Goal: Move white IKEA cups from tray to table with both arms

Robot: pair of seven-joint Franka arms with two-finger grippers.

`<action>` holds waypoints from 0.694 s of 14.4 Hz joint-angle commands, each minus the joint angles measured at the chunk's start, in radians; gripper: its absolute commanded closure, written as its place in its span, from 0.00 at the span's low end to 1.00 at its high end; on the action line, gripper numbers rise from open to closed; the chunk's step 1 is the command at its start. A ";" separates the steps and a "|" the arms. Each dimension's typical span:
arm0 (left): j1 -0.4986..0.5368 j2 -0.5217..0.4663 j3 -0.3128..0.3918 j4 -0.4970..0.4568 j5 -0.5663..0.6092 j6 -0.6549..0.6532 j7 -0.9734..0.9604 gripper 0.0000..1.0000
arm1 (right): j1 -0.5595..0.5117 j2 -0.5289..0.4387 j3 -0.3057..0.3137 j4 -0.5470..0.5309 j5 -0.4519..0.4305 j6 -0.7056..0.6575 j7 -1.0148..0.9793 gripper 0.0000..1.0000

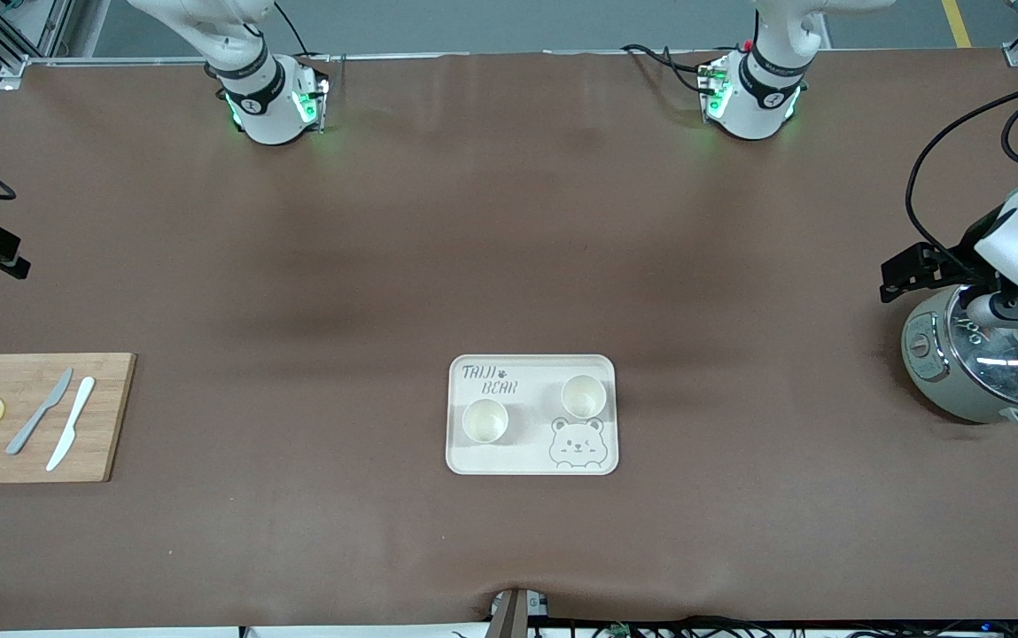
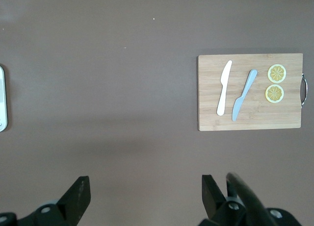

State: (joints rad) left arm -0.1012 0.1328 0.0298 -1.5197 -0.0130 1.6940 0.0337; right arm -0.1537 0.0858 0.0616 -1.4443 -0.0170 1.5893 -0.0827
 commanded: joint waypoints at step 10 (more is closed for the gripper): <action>-0.020 0.048 -0.014 0.009 -0.078 0.079 -0.018 0.00 | -0.003 0.026 0.006 0.022 0.009 -0.003 0.001 0.00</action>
State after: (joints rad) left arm -0.1148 0.1577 0.0203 -1.5198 -0.0640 1.7521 0.0312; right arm -0.1534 0.0961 0.0627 -1.4443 -0.0170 1.5903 -0.0828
